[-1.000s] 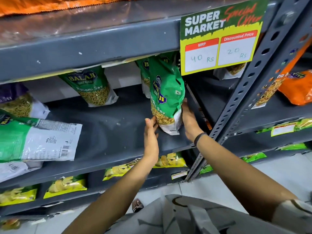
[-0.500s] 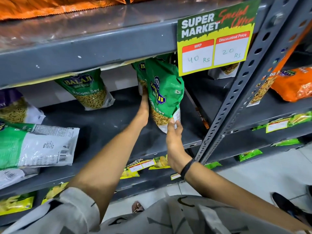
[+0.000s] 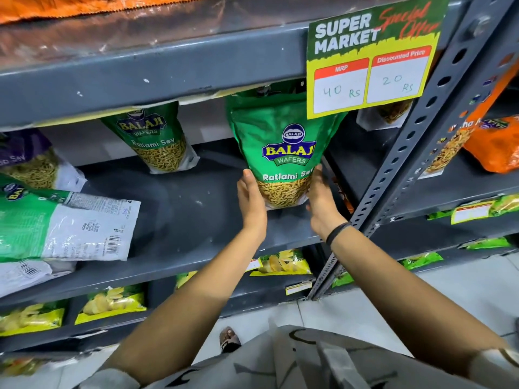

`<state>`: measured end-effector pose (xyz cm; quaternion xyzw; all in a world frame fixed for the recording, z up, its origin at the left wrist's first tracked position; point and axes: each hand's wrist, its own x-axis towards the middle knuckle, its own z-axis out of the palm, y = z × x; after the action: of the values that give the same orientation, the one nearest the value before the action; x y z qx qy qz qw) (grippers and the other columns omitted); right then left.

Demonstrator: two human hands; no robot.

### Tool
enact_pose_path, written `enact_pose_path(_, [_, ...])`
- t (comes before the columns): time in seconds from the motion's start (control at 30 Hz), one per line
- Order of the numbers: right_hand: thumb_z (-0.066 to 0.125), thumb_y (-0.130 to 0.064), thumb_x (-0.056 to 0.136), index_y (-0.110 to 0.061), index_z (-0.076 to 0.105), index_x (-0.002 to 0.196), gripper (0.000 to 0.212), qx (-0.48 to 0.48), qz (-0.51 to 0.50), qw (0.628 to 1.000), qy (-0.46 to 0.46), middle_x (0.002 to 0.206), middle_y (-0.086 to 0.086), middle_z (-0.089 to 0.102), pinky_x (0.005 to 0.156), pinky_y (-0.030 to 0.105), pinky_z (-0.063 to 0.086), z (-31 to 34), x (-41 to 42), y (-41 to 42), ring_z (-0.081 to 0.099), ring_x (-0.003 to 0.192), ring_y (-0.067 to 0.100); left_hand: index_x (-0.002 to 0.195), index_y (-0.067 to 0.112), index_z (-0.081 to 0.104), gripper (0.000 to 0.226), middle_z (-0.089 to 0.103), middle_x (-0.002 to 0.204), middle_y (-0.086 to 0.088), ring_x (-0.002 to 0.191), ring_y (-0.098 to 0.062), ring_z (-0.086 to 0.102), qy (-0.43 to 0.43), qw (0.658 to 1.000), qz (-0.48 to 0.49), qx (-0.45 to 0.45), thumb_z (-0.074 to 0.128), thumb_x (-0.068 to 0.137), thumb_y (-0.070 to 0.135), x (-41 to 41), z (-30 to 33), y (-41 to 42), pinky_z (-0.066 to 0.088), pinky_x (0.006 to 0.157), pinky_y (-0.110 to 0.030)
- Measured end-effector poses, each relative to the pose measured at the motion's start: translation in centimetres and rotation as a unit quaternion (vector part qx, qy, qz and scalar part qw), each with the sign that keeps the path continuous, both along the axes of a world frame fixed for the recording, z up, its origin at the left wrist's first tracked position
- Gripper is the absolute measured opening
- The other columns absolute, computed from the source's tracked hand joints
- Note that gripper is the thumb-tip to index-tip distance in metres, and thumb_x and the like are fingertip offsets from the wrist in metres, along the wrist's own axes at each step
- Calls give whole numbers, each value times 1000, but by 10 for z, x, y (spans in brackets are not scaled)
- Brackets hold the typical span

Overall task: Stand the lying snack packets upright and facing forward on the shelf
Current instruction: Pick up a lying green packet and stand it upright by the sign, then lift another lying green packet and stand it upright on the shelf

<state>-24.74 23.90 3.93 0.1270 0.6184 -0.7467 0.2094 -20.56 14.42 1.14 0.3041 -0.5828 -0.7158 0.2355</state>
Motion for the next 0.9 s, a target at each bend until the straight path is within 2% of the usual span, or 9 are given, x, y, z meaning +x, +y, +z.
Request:
enact_pose_path(0.17, [35,-41,98,-16,30,143,51,-34,-95,995,3,147,5,44,93,31,43,-8,11,-2,47,127,19,96,35,50,24,58,108,12,111,-13,54,3,1000,24,0,31,95,50,12,2,-5,40,97,-30])
enact_pose_path(0.3, [40,-29,97,-17,39,116,22,4,-152,988,-21,124,11,51,92,36,44,-11,41,-15,49,109,22,124,17,47,32,51,130,-6,125,-20,48,52,989,121,-72,30,100,30,40,3,-22,36,109,-38])
enact_pose_path(0.37, [37,-24,98,-15,41,119,24,-22,-94,995,-24,112,6,52,93,34,42,-8,61,-30,50,102,19,126,11,45,32,51,126,-6,120,-18,50,83,975,179,-104,29,101,23,60,5,-40,37,106,-35])
enact_pose_path(0.47, [37,-25,98,-22,45,109,14,-32,41,999,-5,84,-5,52,67,25,36,5,84,-63,49,77,8,124,7,45,30,51,121,-6,113,-12,50,123,948,267,-127,30,99,17,92,15,-73,37,99,-20])
enact_pose_path(0.57, [40,-22,97,-25,50,107,15,-6,172,983,56,82,-8,55,66,23,34,22,95,-105,49,76,5,122,7,44,29,51,119,-11,110,-17,51,126,924,321,-162,31,98,16,127,22,-108,38,96,-15])
enact_pose_path(0.67, [42,-22,97,-22,56,113,21,60,295,945,126,92,-4,58,67,19,37,38,101,-163,51,80,6,123,4,44,31,52,122,-19,109,-21,52,97,916,357,-153,32,98,18,166,24,-147,41,95,-20])
enact_pose_path(0.77, [47,-17,95,-23,56,101,13,124,387,886,223,89,-8,58,65,14,37,51,107,-228,51,82,3,109,0,43,22,49,105,-19,96,-27,49,65,914,379,-129,35,98,17,203,23,-182,40,89,-34])
enact_pose_path(0.83, [47,-17,95,-14,60,105,17,169,445,835,275,103,0,64,78,21,45,54,115,-271,58,97,13,97,6,36,8,41,96,-15,87,-24,40,63,919,379,-90,36,98,14,223,18,-199,35,82,-37])
enact_pose_path(0.9, [42,-25,98,4,57,120,39,221,488,787,307,129,17,60,95,31,41,55,124,-306,55,119,29,92,13,33,10,39,94,-13,85,-23,37,38,932,360,-5,40,98,18,234,9,-208,31,79,-38])
